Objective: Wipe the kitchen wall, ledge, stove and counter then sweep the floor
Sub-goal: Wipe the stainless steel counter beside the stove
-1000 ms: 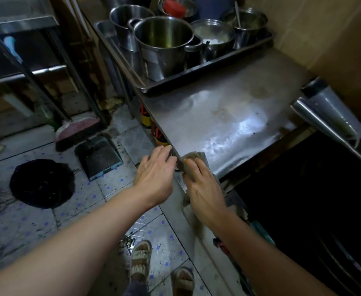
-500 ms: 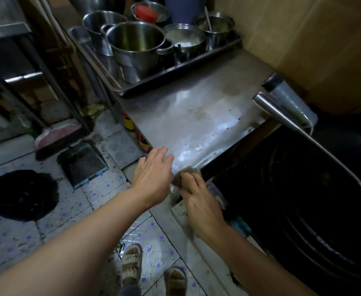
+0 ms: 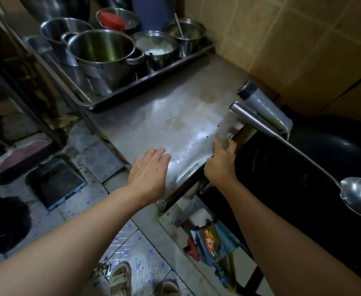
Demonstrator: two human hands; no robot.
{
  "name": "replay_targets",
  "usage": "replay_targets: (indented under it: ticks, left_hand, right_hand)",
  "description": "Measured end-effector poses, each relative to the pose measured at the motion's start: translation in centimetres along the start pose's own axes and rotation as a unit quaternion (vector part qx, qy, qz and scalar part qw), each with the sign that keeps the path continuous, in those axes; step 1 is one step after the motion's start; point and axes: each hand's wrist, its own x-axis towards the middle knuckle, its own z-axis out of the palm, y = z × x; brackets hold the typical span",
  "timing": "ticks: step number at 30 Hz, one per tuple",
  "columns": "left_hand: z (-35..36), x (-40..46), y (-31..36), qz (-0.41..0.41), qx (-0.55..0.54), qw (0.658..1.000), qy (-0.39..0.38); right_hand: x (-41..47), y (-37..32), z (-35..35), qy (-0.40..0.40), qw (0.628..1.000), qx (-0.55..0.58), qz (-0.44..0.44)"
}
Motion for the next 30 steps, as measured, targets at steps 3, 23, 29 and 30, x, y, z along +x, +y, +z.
replay_targets:
  ticks: [3, 23, 29, 30]
  left_hand:
    - [0.2, 0.5, -0.8, 0.006, 0.013, 1.000, -0.005]
    - [-0.3, -5.6, -3.8, -0.034, 0.023, 0.999, -0.034]
    - [-0.9, -7.9, -4.7, -0.068, 0.018, 0.997, -0.042]
    - [-1.0, -8.3, -4.7, -0.074, 0.019, 0.996, -0.043]
  right_hand:
    - [0.1, -0.3, 1.4, -0.036, 0.999, 0.009, 0.039]
    - [-13.0, -6.0, 6.1, -0.111, 0.993, -0.024, 0.033]
    - [-16.1, -7.4, 6.2, -0.148, 0.989, 0.001, 0.026]
    - [-16.4, -7.5, 6.1, -0.153, 0.988, 0.002, 0.026]
